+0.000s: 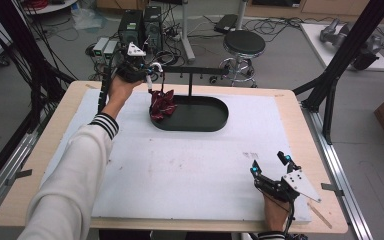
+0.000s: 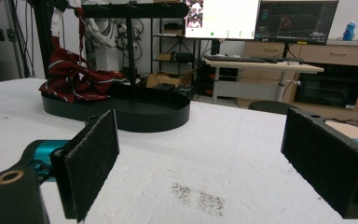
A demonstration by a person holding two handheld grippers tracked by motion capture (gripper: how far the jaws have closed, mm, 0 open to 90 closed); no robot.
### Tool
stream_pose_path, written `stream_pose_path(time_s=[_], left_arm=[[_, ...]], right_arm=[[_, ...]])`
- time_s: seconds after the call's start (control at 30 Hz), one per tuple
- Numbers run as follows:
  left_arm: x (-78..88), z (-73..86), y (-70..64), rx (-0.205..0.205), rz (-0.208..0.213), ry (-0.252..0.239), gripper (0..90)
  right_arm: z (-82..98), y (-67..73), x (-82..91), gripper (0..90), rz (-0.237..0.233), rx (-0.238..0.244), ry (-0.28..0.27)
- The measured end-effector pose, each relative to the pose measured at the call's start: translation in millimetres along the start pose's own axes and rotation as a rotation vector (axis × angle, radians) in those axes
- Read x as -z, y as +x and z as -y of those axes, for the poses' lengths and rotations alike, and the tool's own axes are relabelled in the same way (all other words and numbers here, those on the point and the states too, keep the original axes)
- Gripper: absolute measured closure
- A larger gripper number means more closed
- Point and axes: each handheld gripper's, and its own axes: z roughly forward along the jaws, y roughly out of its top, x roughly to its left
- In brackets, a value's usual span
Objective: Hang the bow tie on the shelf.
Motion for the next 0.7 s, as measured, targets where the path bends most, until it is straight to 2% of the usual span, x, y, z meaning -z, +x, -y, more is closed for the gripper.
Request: stream_pose_path(time_s=[0.2,0.43,0.5,0.57,0.7], left_arm=[[2.0,4.8,-2.3,0.0,0.011,0.004,85.3],[0.9,12.1,-2.9,0.008,0.034,0.015,79.2],[-0.6,13.9,-2.2,0.018,0.013,0.023,73.1],[-1.7,15.5,-2.4,0.023,0.006,0.027,70.8],[-3.8,18.4,-4.4,0.033,-0.006,0.038,56.5]], right_arm=[[0.1,-0.1,0.0,10.3,-0.002,-0.003,-0.002],[0.5,-1.4,1.0,10.2,-0.009,-0.006,-0.015],[0.5,-1.3,1.1,10.2,-0.01,-0.004,-0.016],[0.6,-0.9,1.5,10.2,-0.01,-0.01,-0.018],[0.6,-1.4,1.6,10.2,-0.01,-0.007,-0.02]])
